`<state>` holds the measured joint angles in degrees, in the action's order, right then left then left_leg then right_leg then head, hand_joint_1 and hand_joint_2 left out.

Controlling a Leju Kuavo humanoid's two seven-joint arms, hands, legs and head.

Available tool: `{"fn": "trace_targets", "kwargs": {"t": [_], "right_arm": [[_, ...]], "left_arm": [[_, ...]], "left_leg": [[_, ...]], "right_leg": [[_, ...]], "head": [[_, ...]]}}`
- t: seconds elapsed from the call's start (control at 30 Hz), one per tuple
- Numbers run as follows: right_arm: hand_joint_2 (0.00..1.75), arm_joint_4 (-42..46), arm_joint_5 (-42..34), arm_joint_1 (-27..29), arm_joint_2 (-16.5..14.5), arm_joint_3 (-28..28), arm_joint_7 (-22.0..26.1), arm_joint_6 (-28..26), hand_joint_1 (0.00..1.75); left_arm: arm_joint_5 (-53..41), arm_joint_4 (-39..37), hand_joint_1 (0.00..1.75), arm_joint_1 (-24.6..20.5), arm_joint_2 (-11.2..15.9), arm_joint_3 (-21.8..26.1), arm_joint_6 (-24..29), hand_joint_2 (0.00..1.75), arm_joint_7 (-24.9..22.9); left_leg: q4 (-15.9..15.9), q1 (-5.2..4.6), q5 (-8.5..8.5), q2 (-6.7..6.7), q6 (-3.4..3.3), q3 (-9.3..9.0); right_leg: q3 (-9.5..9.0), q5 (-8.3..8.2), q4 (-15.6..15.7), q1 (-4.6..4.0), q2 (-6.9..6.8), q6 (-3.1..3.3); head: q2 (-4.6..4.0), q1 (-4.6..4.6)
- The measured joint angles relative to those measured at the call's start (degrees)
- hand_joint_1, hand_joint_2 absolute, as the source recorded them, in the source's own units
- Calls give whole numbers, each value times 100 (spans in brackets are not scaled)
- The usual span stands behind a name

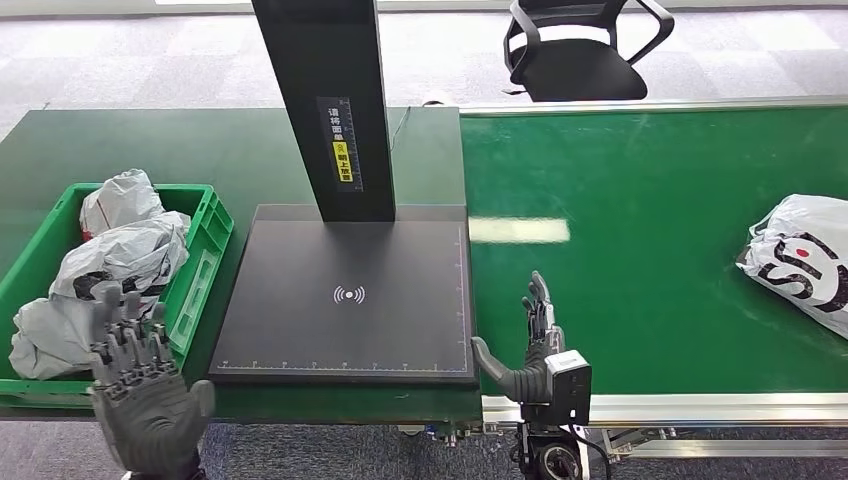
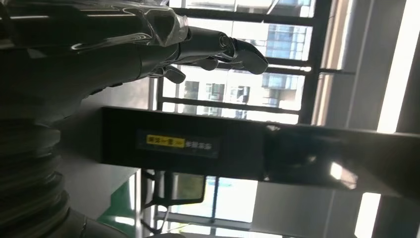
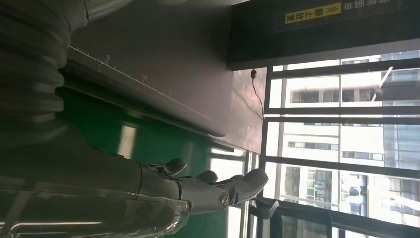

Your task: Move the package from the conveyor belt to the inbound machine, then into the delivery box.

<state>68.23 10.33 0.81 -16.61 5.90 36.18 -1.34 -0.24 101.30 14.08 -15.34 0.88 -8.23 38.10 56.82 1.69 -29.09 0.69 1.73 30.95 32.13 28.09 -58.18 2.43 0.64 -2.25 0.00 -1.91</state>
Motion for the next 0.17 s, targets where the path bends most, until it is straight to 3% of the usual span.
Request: {"fn": "trace_targets", "kwargs": {"t": [0.17], "right_arm": [[175,105,-19,117,-4,0,-51,58,0]], "left_arm": [[-156,-481,0,-37,13,-188,111,175,-66]], "left_leg": [[0,2,0,-1,0,0]], "right_leg": [[2,0,0,-2,0,0]], "head": [[0,1]]}}
